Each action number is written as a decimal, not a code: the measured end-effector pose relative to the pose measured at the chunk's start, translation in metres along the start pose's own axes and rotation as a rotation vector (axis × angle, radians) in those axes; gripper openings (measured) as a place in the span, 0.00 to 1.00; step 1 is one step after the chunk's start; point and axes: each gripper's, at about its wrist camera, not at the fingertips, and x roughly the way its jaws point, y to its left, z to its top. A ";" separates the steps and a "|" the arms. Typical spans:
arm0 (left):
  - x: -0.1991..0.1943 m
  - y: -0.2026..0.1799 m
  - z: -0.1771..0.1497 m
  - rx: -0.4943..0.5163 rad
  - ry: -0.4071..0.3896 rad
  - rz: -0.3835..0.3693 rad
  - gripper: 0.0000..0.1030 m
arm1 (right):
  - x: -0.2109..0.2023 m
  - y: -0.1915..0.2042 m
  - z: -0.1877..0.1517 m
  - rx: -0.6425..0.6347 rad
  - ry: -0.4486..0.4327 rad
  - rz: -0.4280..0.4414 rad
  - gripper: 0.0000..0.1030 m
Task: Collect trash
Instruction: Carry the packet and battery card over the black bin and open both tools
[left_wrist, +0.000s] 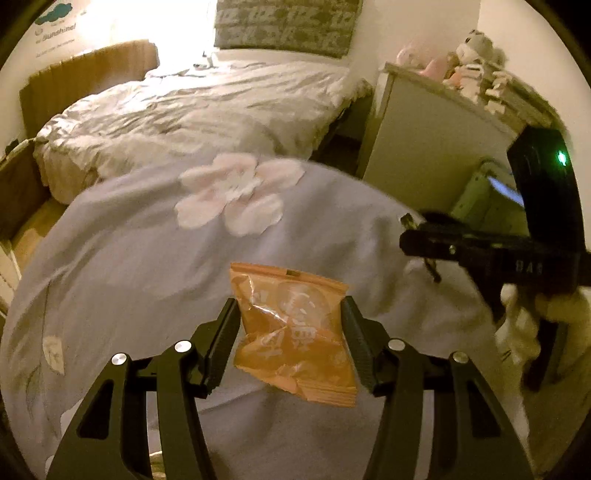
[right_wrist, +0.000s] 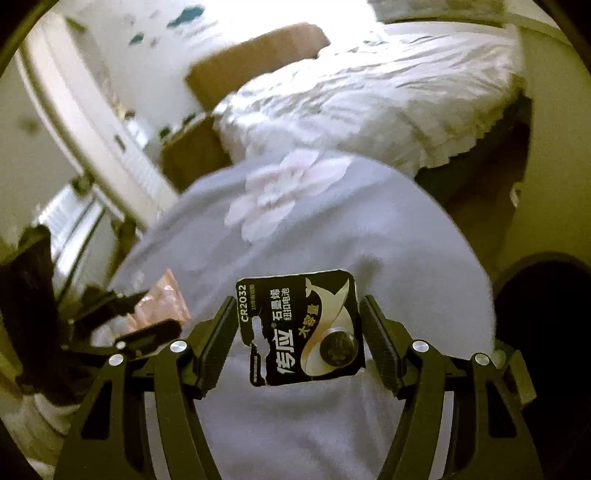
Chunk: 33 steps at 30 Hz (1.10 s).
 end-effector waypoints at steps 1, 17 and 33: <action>-0.001 -0.004 0.004 0.003 -0.011 -0.007 0.54 | -0.011 -0.001 0.000 0.020 -0.034 -0.002 0.65; 0.000 -0.118 0.066 0.164 -0.127 -0.156 0.54 | -0.125 -0.078 -0.010 0.313 -0.350 -0.116 0.65; 0.041 -0.196 0.081 0.266 -0.087 -0.270 0.54 | -0.158 -0.162 -0.056 0.519 -0.413 -0.209 0.65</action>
